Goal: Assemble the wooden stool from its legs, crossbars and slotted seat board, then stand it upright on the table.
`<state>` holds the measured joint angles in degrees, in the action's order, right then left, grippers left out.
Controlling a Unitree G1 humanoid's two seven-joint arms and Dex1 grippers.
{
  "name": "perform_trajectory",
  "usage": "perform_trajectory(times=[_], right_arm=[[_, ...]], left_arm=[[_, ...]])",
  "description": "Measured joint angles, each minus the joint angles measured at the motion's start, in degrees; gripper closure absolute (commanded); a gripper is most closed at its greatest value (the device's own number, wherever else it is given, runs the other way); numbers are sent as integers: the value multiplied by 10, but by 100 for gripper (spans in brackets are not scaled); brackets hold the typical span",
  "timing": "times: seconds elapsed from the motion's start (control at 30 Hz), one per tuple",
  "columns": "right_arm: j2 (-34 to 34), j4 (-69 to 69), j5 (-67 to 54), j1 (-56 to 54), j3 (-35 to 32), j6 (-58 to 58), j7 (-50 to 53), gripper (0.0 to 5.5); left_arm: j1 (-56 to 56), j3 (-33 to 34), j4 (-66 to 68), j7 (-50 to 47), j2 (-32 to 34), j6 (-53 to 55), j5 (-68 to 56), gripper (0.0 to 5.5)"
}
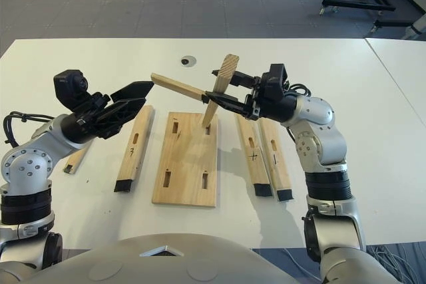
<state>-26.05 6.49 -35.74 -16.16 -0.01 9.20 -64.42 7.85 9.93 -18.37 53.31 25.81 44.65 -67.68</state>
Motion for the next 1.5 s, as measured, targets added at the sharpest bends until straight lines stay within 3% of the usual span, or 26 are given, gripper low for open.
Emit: perform_trajectory(times=[1.5], right_arm=[[-14, 0, -9, 13, 0, 14, -36, 342]], left_arm=[[-5, -9, 6, 5, -5, -12, 21, 192]])
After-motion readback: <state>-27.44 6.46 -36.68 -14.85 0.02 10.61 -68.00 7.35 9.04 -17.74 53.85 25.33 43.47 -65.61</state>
